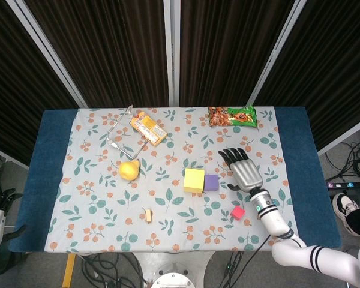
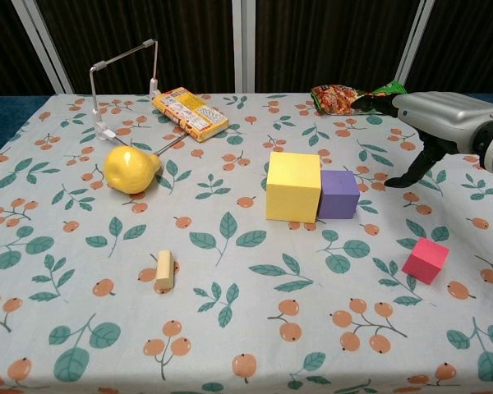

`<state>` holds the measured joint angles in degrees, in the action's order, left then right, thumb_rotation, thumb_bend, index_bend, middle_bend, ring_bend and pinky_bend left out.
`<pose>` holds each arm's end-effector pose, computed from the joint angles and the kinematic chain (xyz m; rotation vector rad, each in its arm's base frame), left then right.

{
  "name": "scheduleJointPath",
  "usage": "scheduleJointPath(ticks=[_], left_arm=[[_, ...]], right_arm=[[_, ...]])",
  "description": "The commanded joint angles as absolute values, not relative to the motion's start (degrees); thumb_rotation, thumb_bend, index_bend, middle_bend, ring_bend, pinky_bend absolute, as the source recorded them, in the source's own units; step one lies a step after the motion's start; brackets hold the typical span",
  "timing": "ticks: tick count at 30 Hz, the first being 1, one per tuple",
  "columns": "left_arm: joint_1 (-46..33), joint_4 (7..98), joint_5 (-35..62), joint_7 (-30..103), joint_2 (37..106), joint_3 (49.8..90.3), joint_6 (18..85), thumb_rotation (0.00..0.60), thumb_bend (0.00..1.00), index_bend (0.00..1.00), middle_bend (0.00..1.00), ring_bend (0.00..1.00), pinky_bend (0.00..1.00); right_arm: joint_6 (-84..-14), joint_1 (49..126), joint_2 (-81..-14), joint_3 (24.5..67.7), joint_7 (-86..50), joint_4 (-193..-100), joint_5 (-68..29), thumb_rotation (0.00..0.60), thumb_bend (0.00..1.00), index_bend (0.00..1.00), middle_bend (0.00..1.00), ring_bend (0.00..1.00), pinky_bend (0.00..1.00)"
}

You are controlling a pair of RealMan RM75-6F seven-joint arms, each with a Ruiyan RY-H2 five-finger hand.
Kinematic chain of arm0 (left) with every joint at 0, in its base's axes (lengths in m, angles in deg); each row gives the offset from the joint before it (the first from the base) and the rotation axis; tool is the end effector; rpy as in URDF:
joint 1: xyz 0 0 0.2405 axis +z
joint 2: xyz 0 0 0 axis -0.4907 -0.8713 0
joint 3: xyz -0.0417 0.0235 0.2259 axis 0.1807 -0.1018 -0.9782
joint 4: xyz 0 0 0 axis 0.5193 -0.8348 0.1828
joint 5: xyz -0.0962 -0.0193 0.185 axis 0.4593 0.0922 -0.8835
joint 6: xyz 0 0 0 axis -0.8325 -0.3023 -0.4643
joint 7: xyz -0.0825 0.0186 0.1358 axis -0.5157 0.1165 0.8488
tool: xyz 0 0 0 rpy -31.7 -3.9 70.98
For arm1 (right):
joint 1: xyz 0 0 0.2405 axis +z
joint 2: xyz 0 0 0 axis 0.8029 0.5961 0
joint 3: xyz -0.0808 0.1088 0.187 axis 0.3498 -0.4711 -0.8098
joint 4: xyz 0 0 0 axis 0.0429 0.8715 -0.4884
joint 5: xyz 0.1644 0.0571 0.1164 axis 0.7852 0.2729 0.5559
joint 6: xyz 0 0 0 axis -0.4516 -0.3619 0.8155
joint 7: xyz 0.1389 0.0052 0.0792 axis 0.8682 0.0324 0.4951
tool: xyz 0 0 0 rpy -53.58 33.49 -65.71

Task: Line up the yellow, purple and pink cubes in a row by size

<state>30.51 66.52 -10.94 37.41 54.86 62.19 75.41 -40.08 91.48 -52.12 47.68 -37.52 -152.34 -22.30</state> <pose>-0.3214 0.1546 0.1451 -1.3377 -0.9048 -0.7713 -0.1732 -0.3402 -0.0134 1.8137 -0.9478 0.8267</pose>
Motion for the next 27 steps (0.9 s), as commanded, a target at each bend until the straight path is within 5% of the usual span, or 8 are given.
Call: scheduleJointPath(ticks=[1, 18, 27], left_arm=[[30.5, 66.8, -11.0, 37.7, 54.8, 62.2, 75.5, 0.6, 0.12, 0.31, 0.28, 0.22, 0.2], [30.5, 66.8, -10.3, 37.8, 54.6, 62.2, 74.9, 0.6, 0.12, 0.31, 0.28, 0.22, 0.2], [30.8, 66.3, -10.3, 37.2, 54.7, 62.2, 75.2, 0.6, 0.12, 0.31, 0.28, 0.22, 0.2]], right_arm=[[-37.9, 92.8, -55.1, 46.4, -35.5, -147.8, -21.1, 0.6, 0.05, 0.0, 0.03, 0.0, 0.0], [-36.1, 96.0, -63.8, 45.1, -32.5, -138.0, -22.7, 0.6, 0.03, 0.0, 0.02, 0.0, 0.0], [-38.5, 93.8, -59.5, 46.7, -32.8, -142.2, -24.9, 0.6, 0.04, 0.0, 0.02, 0.0, 0.0]])
